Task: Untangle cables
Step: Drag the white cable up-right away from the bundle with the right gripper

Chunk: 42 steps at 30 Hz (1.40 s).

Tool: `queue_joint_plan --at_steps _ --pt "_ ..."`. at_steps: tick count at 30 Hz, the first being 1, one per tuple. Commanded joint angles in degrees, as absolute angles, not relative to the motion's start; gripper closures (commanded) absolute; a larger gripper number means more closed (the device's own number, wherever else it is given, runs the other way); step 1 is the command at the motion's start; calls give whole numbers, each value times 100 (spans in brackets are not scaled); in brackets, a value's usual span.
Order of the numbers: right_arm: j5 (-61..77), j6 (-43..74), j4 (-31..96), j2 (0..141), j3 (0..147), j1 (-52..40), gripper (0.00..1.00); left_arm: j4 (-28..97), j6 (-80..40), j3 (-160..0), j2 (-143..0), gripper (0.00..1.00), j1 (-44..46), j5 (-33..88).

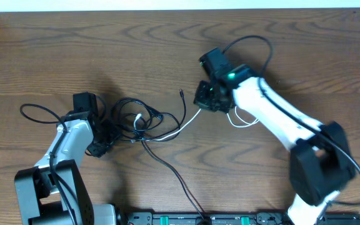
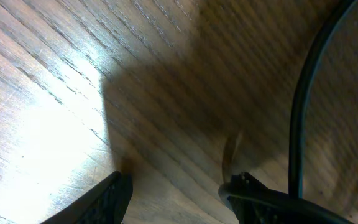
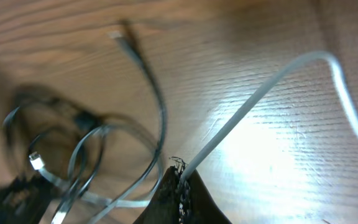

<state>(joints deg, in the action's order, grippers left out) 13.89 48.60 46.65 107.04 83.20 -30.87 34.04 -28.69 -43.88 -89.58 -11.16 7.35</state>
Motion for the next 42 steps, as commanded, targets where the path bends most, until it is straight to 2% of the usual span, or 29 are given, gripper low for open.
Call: queue_joint_plan --at_steps 1,8,17,29,35,42 --pt "1925 3782 4720 10259 8357 -2978 98 3404 -2919 -4333 -9013 45 -1140 701" --pt "1942 3052 4814 9297 8357 -2646 98 3400 -2921 -4333 -9013 45 -1140 683" --pt "497 3057 5282 8313 8357 -1907 98 3398 -2921 -4333 -9013 45 -1140 683" --pt "-322 3052 5625 8289 8357 -1498 99 3393 -2921 -4333 -9013 45 -1140 683" --pt "-2368 3061 6265 8333 8357 -1313 98 3398 -2921 -4333 -9013 45 -1140 683" --pt "-2078 3100 6388 8342 8355 -1020 99 3378 -2921 -4333 -9013 44 -1140 683"
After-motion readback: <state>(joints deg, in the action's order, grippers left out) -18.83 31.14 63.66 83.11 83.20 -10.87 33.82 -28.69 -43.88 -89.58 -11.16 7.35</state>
